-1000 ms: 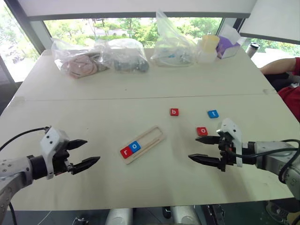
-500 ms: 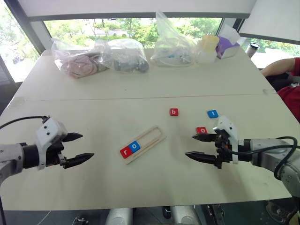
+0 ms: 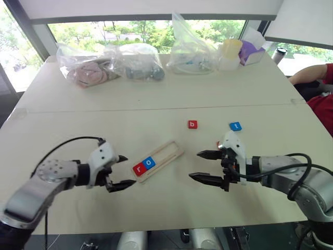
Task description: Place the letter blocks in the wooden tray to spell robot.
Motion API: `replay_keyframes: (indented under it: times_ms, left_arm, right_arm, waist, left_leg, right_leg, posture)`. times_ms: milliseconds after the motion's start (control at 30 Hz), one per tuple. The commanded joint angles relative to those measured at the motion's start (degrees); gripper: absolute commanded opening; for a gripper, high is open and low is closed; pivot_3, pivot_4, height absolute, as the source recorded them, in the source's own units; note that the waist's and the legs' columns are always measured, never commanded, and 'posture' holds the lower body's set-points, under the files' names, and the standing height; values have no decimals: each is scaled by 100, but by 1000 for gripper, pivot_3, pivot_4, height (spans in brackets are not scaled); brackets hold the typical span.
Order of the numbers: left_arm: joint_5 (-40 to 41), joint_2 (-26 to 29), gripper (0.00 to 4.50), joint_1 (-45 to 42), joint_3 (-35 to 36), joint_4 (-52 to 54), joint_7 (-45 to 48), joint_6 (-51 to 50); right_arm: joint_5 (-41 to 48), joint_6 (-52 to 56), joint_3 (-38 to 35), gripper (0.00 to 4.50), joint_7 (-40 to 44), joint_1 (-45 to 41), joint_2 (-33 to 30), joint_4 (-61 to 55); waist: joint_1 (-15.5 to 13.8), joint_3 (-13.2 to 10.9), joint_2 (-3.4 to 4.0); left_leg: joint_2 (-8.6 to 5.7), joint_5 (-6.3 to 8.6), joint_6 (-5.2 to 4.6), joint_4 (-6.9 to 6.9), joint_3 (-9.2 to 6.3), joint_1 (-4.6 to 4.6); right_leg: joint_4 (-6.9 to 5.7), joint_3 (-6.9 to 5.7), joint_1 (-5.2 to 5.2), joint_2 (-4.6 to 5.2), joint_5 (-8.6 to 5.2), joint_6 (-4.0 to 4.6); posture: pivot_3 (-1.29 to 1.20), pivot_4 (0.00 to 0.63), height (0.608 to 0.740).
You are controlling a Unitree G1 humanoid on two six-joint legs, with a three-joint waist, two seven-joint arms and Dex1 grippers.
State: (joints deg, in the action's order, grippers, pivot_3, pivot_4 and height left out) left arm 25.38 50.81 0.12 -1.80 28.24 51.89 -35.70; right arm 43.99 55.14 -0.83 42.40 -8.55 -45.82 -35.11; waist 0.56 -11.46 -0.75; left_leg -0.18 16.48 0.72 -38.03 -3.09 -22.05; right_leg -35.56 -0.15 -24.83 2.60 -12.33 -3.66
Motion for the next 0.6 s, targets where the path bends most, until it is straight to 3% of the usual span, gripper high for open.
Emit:
replay_keyframes:
  times_ms: [33,467,600]
  left_arm:
    - [-81,-158,4500,-36,-181,312,-166,-16]
    - [-1210,-457,4500,143,-985,-355,-684,346]
    - [-1108,-592,3209,211,-894,-359,-669,354]
  right_arm:
    - [-17,-117,-12,4444,-40,-35,34,-130]
    - [-43,-132,-48,4444,-201,9,75,-142]
    - [-34,-137,-82,4500,-202,22,49,-125]
  waist:
    - [-1,1,1]
    - [-17,31,21]
    - [-10,56,40]
  left_leg:
    - [0,0,0,0,0,2]
    - [2,0,-1,-2,2,65]
    - [2,0,-1,-6,0,69]
  right_leg:
    - [0,0,1,0,0,0]
    - [0,1,62,4,-16,-19]
    - [0,1,67,6,-17,-20]
  posture:
    - [0,150,740]
    - [0,150,740]
    - [0,150,740]
